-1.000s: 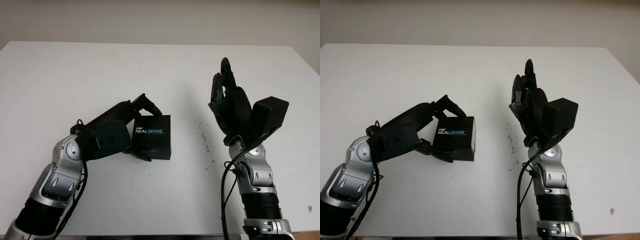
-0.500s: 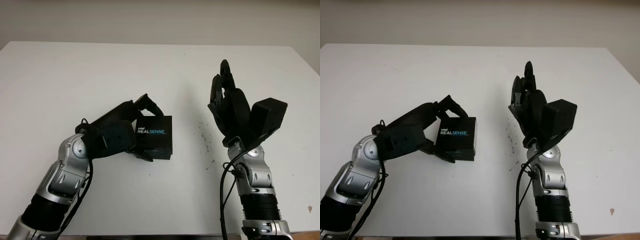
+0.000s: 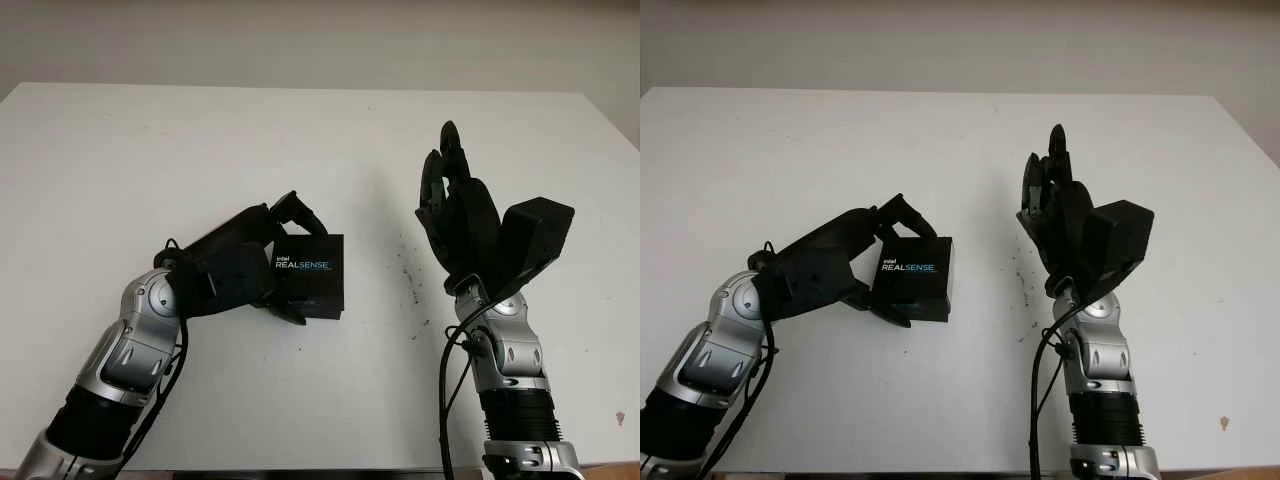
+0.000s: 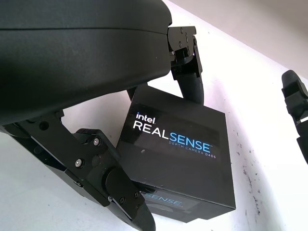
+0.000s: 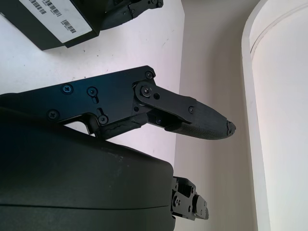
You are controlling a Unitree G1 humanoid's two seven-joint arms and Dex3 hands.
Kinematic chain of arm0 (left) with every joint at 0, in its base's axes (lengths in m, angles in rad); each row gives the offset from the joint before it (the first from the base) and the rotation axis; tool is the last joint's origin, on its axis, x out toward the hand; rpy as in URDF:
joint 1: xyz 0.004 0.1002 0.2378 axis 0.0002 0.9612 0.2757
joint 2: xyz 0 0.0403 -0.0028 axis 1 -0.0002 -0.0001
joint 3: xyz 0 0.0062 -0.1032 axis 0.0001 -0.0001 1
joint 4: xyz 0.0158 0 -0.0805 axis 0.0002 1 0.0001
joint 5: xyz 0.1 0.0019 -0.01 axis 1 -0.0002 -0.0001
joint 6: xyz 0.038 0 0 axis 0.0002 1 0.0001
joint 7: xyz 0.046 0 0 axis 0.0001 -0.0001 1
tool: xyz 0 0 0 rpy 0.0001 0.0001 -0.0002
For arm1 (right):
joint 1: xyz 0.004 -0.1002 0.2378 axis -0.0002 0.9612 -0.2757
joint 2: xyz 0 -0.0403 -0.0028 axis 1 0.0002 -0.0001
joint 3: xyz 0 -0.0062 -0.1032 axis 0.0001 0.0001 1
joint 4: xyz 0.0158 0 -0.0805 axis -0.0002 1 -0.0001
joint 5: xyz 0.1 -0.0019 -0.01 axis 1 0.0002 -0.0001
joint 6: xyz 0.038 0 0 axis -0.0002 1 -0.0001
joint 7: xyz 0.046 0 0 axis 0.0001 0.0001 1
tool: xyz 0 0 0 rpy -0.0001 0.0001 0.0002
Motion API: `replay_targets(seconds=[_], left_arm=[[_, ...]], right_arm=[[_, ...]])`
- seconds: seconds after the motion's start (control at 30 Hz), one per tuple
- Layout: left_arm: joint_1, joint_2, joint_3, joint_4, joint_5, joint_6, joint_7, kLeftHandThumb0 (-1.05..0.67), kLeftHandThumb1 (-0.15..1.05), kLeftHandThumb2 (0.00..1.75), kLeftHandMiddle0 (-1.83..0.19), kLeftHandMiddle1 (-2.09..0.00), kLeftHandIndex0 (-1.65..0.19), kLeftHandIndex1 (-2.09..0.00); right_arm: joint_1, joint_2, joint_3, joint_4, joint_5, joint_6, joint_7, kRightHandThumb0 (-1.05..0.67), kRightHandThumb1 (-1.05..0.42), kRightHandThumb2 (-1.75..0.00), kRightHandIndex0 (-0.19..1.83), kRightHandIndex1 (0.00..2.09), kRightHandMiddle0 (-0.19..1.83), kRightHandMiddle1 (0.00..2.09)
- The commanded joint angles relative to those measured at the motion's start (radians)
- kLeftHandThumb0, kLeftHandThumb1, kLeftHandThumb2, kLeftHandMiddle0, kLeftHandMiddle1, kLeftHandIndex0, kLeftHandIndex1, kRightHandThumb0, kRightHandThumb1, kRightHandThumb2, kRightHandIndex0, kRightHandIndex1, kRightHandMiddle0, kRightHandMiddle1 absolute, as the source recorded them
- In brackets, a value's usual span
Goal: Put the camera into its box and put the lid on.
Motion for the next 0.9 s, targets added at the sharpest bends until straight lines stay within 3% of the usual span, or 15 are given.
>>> replay_targets(seconds=[0.0, 0.13, 0.2, 0.23, 0.27, 0.33, 0.37, 0.5, 0.87], left_arm=[[-0.023, 0.010, -0.002, -0.003, 0.011, 0.003, 0.000, -0.16, 0.97, 0.05, -0.42, -1.78, -0.18, -1.71], [-0.030, 0.025, -0.014, -0.008, 0.039, 0.014, -0.016, -0.17, 0.97, 0.05, -0.36, -1.77, -0.18, -1.69], [-0.047, 0.055, -0.041, -0.016, 0.076, 0.044, -0.065, -0.31, 0.97, 0.05, -0.13, -1.55, 0.02, -1.46], [-0.062, 0.081, -0.065, -0.016, 0.099, 0.051, -0.111, -0.42, 0.97, 0.05, 0.02, -1.30, 0.10, -1.19], [-0.078, 0.106, -0.091, -0.013, 0.127, 0.053, -0.151, -0.56, 1.00, 0.06, 0.07, -0.88, 0.12, -0.78], [-0.101, 0.141, -0.133, -0.007, 0.178, 0.049, -0.210, -0.82, 1.04, 0.12, 0.16, -0.21, 0.17, -0.19], [-0.108, 0.150, -0.146, -0.006, 0.196, 0.048, -0.232, -0.88, 1.04, 0.16, 0.18, -0.11, 0.18, -0.10], [-0.111, 0.159, -0.162, -0.008, 0.233, 0.033, -0.262, -1.01, 1.05, 0.27, 0.19, 0.00, 0.19, 0.00], [-0.116, 0.160, -0.156, -0.013, 0.239, 0.012, -0.312, -1.05, 1.05, 0.34, 0.19, 0.00, 0.19, 0.00]], right_arm=[[-0.001, -0.003, 0.000, -0.015, 0.001, -0.011, 0.000, -0.60, -1.05, -0.68, -0.19, 0.00, -0.19, 0.00], [-0.002, -0.003, -0.001, -0.011, 0.004, -0.012, 0.006, -0.60, -1.05, -0.68, -0.19, 0.00, -0.19, 0.00], [-0.002, -0.002, -0.002, -0.010, 0.004, -0.014, 0.007, -0.60, -1.05, -0.68, -0.19, 0.00, -0.19, 0.00], [-0.003, -0.001, -0.002, -0.011, 0.005, -0.012, 0.007, -0.60, -1.05, -0.68, -0.19, 0.00, -0.19, 0.00], [-0.003, 0.000, -0.002, -0.011, 0.005, -0.012, 0.007, -0.60, -1.05, -0.68, -0.19, 0.00, -0.19, 0.00], [-0.003, 0.001, -0.001, -0.013, 0.004, -0.010, 0.005, -0.60, -1.05, -0.68, -0.19, 0.00, -0.19, 0.00], [-0.003, 0.002, -0.001, -0.013, 0.003, -0.011, 0.005, -0.60, -1.05, -0.68, -0.19, 0.00, -0.19, 0.00], [-0.003, 0.003, -0.002, -0.012, 0.001, -0.013, 0.001, -0.60, -1.05, -0.67, -0.19, 0.00, -0.19, 0.00], [-0.009, -0.001, 0.001, -0.004, -0.004, -0.014, 0.006, -0.61, -1.05, -0.67, -0.19, 0.00, -0.19, 0.00]])
